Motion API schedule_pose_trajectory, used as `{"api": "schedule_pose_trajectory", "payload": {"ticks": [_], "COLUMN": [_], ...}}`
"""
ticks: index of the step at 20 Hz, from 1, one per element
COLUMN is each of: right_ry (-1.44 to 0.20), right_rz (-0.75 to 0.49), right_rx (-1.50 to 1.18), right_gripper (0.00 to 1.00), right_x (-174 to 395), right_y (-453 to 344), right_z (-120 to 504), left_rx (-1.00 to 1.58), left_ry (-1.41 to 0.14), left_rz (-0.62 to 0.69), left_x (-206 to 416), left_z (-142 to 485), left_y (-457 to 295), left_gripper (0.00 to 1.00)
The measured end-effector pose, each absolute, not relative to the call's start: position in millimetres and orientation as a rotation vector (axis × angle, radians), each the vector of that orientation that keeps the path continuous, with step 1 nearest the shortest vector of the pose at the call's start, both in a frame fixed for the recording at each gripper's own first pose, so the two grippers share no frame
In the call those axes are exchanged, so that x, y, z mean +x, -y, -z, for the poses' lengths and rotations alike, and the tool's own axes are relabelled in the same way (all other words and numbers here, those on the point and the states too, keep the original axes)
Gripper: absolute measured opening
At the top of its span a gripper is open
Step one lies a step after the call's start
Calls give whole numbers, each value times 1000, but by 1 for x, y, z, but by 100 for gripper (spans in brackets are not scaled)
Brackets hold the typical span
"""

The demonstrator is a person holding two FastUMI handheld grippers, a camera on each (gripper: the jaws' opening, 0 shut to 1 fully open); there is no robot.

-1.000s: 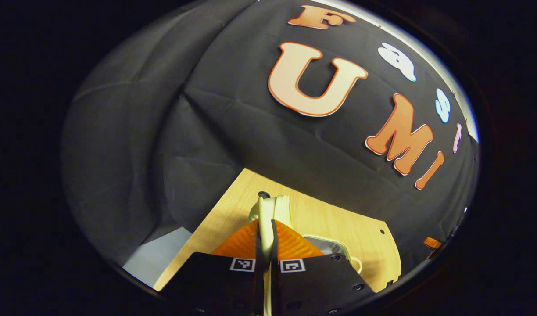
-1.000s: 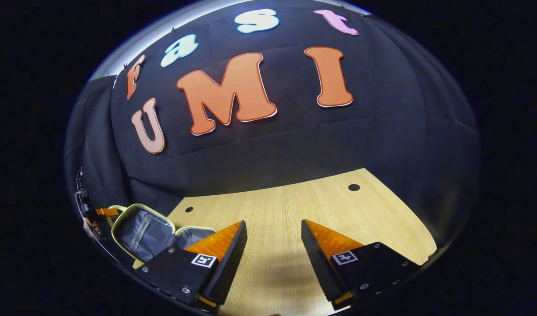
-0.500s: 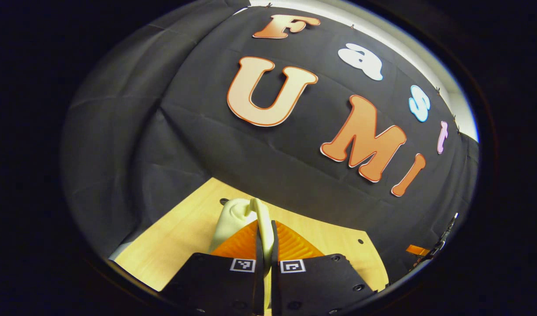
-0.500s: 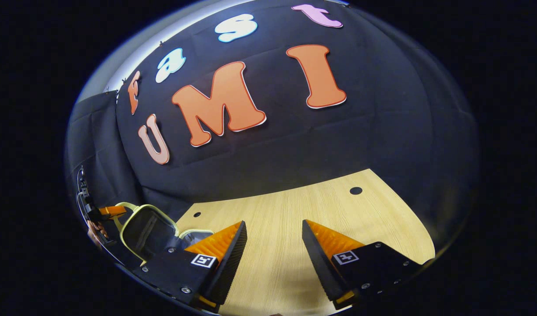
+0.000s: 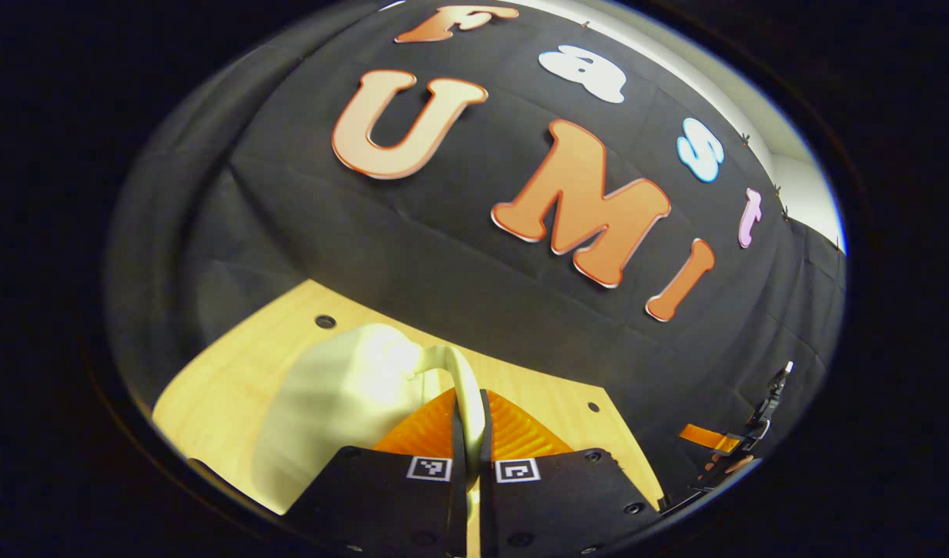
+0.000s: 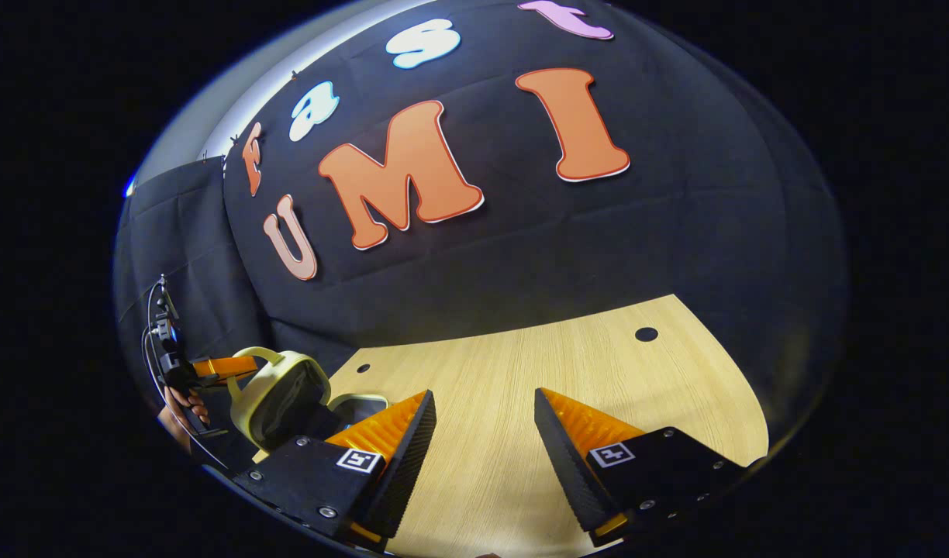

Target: First open the suitcase, pack the skin care products into it, and then close the suitcase.

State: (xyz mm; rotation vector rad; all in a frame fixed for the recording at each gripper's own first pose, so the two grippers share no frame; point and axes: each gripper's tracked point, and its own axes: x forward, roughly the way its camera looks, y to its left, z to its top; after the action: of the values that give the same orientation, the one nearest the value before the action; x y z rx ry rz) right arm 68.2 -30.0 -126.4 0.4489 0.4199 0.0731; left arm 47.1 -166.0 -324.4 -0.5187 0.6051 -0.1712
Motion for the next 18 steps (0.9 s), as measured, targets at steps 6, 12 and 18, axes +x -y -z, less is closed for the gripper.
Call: {"api": "schedule_pose_trajectory", "payload": {"ticks": [6, 12, 18], "right_ry": [-434, -452, -470], "right_rz": [-77, -62, -71], "right_rx": [465, 466, 444], "right_gripper": [83, 83, 84], "right_x": [66, 59, 52], "right_y": [35, 41, 32], "right_z": [138, 148, 154], "left_rx": [-564, -523, -391], "left_ry": [-724, -831, -923], "left_rz": [254, 293, 318], "left_x": [46, 37, 18], "left_z": [376, 424, 467], "left_y": [246, 295, 325], "left_gripper": [6, 7, 6]}}
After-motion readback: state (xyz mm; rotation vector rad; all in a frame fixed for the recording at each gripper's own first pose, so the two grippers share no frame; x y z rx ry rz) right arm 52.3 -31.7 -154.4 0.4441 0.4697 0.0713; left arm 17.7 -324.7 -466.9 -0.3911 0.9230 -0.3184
